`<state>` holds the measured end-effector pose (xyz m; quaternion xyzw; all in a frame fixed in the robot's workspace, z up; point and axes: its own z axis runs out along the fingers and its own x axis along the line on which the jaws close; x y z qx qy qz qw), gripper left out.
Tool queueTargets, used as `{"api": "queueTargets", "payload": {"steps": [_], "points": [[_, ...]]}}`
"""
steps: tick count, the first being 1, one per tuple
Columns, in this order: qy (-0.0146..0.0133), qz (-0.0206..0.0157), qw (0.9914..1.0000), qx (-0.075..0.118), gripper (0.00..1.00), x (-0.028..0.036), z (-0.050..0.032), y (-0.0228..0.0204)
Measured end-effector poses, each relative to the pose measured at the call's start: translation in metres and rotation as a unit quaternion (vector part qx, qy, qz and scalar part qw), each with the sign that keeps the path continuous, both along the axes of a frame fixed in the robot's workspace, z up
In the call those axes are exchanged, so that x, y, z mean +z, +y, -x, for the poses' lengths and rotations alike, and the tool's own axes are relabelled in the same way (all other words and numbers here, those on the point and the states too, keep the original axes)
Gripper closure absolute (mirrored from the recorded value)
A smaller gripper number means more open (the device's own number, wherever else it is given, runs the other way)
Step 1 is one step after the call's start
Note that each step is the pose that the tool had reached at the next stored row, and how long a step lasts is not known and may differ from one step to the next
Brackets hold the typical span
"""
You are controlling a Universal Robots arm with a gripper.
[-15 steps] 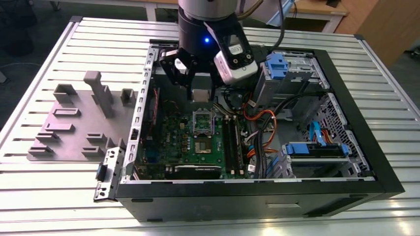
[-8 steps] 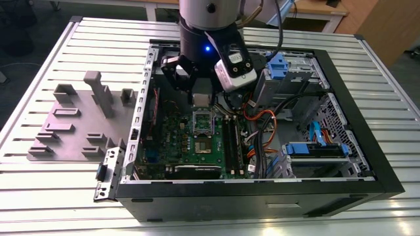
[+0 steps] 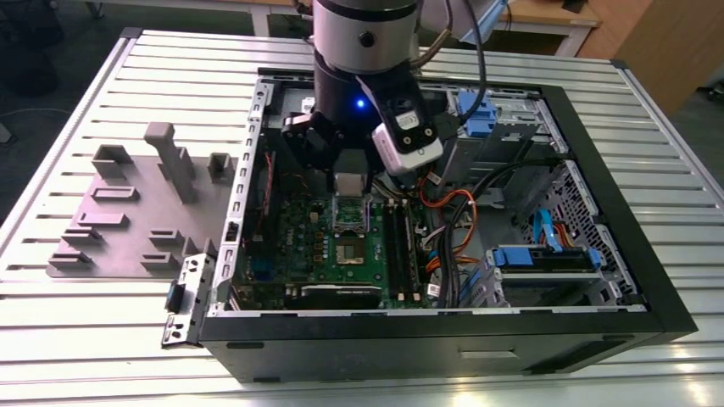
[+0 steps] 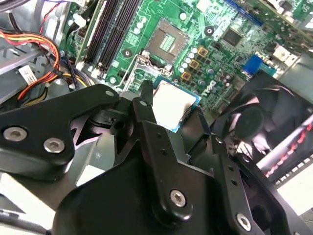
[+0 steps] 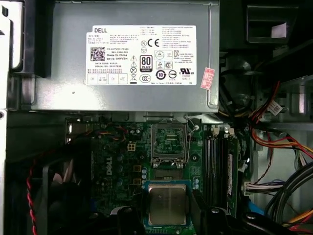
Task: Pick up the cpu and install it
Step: 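Place the cpu into insertion slot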
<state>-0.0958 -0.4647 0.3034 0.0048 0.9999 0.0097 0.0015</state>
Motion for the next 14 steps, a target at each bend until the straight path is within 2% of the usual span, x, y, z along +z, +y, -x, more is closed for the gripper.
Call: {"api": "queueTargets", "payload": {"steps": [5,14], "points": [[-0.0003,0.0,1.0,-0.001,0.53,-0.0082,-0.0032,-0.0002],[-0.0003,0.0,1.0,-0.001,0.53,-0.0098,-0.0033,-0.0002]]}}
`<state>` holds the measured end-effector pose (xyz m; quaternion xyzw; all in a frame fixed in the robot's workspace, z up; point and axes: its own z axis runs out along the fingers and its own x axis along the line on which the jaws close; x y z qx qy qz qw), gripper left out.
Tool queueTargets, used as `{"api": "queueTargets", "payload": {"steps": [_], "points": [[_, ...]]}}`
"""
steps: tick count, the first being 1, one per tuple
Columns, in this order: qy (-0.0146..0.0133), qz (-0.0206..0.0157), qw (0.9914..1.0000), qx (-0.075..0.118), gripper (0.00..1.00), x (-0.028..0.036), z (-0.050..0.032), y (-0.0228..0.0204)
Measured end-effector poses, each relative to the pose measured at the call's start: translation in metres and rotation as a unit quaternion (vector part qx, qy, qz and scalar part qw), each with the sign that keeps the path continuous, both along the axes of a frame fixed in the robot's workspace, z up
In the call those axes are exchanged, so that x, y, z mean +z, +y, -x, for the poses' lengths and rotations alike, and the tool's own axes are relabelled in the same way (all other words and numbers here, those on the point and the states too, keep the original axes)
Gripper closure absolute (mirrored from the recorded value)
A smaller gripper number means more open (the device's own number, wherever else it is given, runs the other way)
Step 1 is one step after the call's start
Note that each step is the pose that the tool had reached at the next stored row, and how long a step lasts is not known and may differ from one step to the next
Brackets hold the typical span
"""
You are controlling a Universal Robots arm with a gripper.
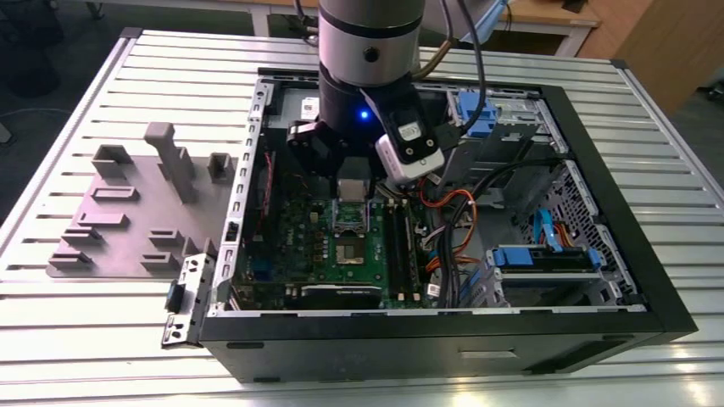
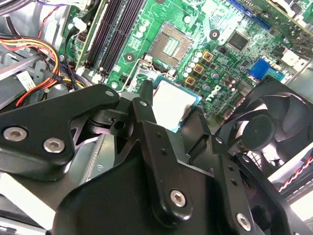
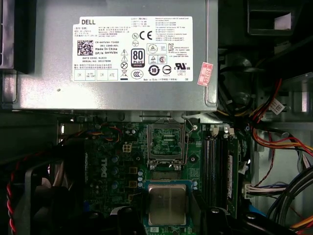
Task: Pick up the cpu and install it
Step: 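Place the cpu into insertion slot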
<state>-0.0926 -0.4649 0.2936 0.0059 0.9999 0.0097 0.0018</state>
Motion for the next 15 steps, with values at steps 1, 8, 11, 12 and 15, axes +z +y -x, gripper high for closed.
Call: {"api": "queueTargets", "payload": {"steps": [1,8,11,12,15], "points": [[0.0,0.0,1.0,0.0,0.53,-0.0002,0.0,-0.0001],[0.0,0.0,1.0,0.0,0.53,-0.0021,0.0,-0.0015],[0.0,0.0,1.0,0.0,0.53,-0.0075,0.0,-0.0015],[0.0,0.0,1.0,0.0,0.53,-0.0094,0.0,-0.0015],[0.0001,0.0001,1.0,0.0,0.53,-0.0145,0.0,-0.0039]]}}
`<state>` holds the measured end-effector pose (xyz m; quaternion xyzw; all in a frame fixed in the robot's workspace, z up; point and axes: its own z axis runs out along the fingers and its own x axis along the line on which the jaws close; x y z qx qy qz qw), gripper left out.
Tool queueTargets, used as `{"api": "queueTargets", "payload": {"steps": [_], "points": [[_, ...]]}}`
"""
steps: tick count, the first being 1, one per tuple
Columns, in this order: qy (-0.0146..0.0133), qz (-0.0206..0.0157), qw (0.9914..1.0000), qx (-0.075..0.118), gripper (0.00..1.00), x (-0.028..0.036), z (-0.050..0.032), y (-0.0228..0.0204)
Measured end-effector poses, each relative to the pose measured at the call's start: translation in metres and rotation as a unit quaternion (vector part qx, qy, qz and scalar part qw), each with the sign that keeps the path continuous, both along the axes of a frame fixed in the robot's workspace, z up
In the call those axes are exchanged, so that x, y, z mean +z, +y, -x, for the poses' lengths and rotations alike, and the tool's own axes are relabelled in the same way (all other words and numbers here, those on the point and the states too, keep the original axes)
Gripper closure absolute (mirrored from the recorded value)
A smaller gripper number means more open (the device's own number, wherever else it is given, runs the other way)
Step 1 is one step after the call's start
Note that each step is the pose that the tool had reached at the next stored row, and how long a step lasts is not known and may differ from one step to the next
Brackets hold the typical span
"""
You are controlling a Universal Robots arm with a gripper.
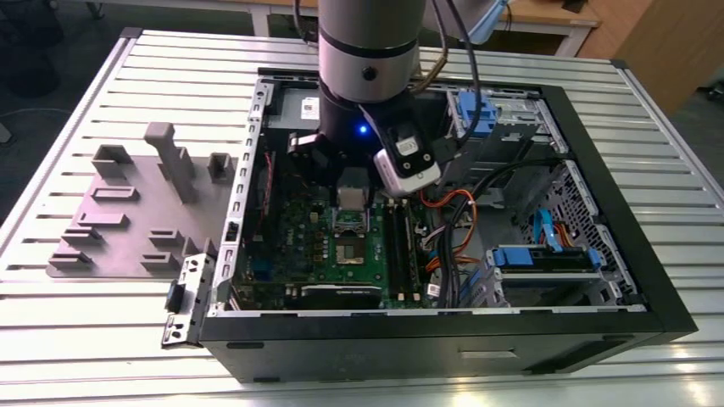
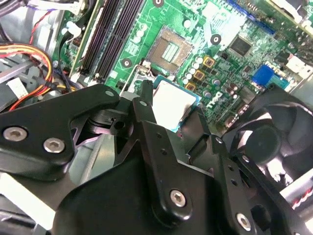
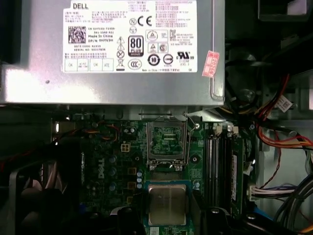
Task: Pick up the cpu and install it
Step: 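Place the cpu into insertion slot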
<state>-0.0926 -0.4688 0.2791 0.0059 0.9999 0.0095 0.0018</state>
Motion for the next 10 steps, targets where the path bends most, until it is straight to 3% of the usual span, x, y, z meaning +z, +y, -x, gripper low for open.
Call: {"api": "queueTargets", "payload": {"steps": [5,10], "points": [[-0.0001,-0.0001,1.0,0.0,0.53,-0.0063,0.0001,-0.004],[0.0,0.0001,1.0,0.0,0.53,-0.0081,0.0,-0.0043]]}}
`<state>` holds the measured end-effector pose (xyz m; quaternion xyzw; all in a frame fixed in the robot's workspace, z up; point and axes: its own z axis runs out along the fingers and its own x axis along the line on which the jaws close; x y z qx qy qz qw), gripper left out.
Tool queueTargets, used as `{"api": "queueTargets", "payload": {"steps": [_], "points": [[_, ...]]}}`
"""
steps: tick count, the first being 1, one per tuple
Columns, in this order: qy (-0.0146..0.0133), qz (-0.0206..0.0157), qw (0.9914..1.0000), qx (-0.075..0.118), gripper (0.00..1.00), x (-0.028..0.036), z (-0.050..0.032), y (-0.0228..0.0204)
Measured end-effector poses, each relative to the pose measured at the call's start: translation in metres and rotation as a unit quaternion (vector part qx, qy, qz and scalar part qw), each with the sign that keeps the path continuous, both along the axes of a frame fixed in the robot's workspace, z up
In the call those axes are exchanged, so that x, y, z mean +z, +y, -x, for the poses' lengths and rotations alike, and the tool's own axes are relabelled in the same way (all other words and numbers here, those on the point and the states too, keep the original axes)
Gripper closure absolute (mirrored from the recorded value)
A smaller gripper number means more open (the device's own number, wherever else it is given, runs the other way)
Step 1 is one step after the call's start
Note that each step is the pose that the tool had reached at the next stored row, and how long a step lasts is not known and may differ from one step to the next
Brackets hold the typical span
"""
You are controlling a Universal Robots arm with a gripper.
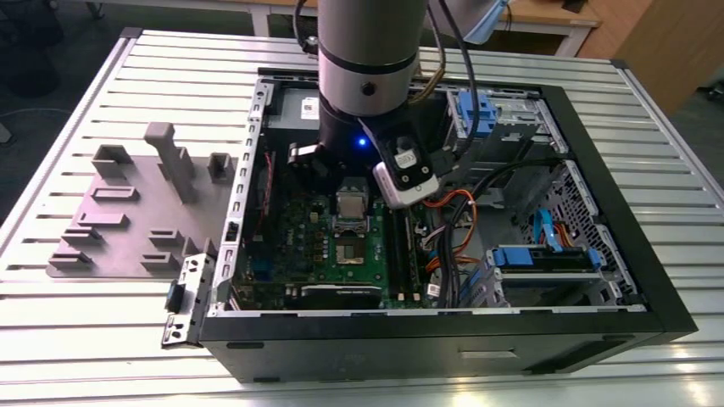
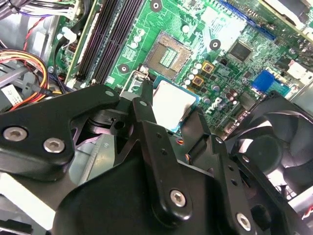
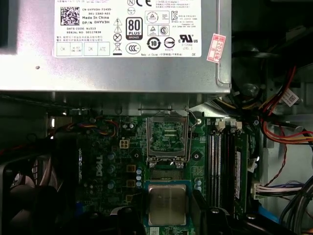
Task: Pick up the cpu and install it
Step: 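Place the cpu into insertion slot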
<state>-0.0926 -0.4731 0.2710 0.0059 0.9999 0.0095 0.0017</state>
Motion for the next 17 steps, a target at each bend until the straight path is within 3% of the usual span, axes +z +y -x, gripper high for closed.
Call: {"api": "queueTargets", "payload": {"steps": [9,13,17], "points": [[-0.0001,0.0035,0.99999,0.0,0.53,-0.0113,-0.0001,-0.0011],[-0.0001,0.0042,0.99999,0.0,0.53,-0.0146,-0.0004,-0.0042],[0.0,0.0044,0.99999,0.0,0.53,-0.0155,-0.0004,-0.0046]]}}
